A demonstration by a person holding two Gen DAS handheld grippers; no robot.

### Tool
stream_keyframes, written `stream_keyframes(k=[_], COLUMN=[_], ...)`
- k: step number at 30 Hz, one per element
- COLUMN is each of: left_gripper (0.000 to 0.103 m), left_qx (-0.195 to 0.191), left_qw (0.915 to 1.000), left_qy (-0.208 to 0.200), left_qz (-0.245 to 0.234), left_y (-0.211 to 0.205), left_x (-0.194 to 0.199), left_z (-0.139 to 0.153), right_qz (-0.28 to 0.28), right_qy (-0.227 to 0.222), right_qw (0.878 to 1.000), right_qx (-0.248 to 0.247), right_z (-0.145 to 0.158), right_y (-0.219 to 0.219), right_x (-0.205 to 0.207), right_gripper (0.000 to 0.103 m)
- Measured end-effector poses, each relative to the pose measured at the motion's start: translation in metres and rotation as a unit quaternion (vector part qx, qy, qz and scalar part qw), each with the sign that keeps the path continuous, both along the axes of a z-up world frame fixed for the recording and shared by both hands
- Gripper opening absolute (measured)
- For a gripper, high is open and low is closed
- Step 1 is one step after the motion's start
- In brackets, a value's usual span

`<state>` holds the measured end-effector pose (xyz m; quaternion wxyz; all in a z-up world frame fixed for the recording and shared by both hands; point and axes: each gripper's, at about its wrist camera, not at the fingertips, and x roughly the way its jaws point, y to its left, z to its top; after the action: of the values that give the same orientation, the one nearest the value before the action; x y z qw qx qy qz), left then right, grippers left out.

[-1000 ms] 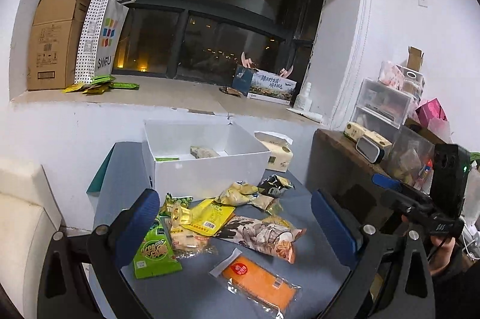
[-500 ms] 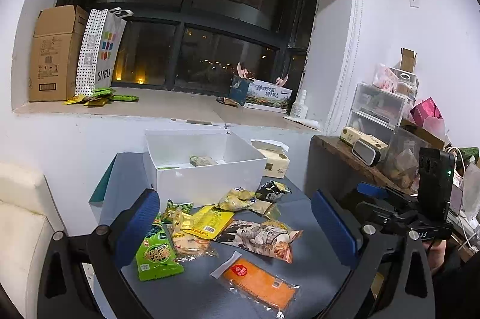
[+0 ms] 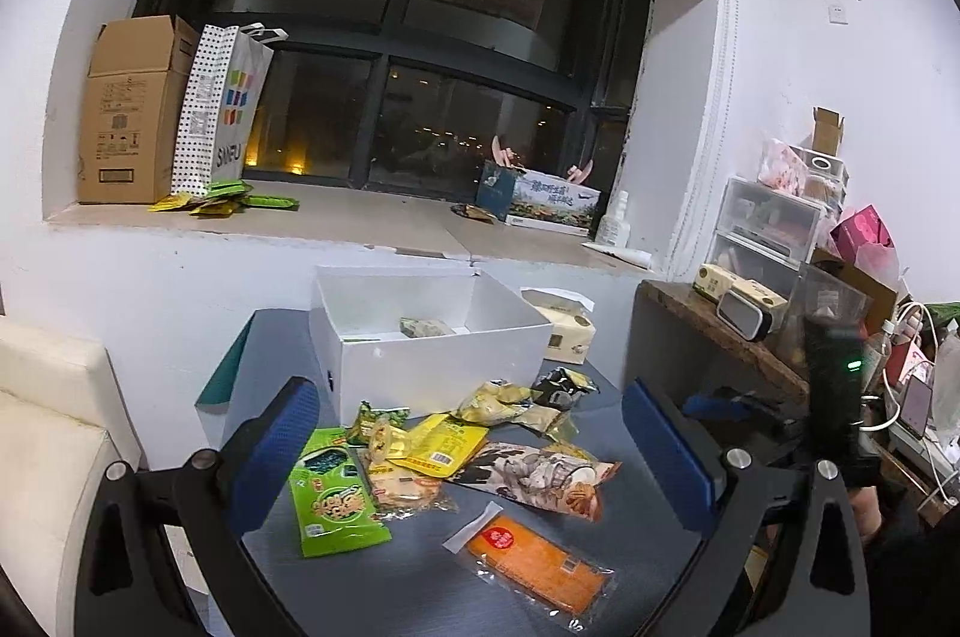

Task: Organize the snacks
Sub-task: 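Withdraw both grippers from the white box, then grasp the green seaweed pack with the left gripper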

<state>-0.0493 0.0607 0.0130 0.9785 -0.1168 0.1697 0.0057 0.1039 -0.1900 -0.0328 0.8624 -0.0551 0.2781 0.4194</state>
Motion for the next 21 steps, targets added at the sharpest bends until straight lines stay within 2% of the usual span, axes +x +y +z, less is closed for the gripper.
stream_keyframes(k=[5,9,13,14,15,16,17,21], left_gripper=[0.103,0.103,0.103,0.103,0.103,0.103,0.103,0.103], left_qx=[-0.005,-0.007,-0.008,-0.01,-0.012,-0.016,-0.02,-0.027], left_qw=[0.9999,0.9997,0.9991,0.9989,0.9987,0.9985,0.9984,0.9978], left_qy=[0.004,0.02,0.033,0.037,0.039,0.041,0.043,0.049], left_qz=[0.009,0.015,0.024,0.027,0.029,0.031,0.032,0.037], left_y=[0.007,0.012,0.019,0.021,0.023,0.025,0.028,0.032], left_x=[-0.003,-0.001,-0.001,0.0,0.0,0.0,0.0,0.002], left_z=[-0.005,-0.014,-0.023,-0.025,-0.026,-0.028,-0.03,-0.035], right_qz=[0.038,0.06,0.055,0.058,0.065,0.071,0.076,0.09], right_qy=[0.066,0.083,0.103,0.106,0.112,0.119,0.125,0.117], right_qw=[0.995,0.989,0.98,0.979,0.977,0.974,0.971,0.967], right_qx=[-0.061,-0.11,-0.158,-0.162,-0.171,-0.181,-0.191,-0.206], right_z=[-0.036,-0.066,-0.095,-0.1,-0.107,-0.112,-0.119,-0.128], right_y=[0.035,0.067,0.092,0.096,0.1,0.103,0.107,0.109], right_x=[0.025,0.053,0.08,0.084,0.088,0.091,0.092,0.084], right_gripper=[0.103,0.103,0.102,0.092,0.068,0.053,0.045,0.04])
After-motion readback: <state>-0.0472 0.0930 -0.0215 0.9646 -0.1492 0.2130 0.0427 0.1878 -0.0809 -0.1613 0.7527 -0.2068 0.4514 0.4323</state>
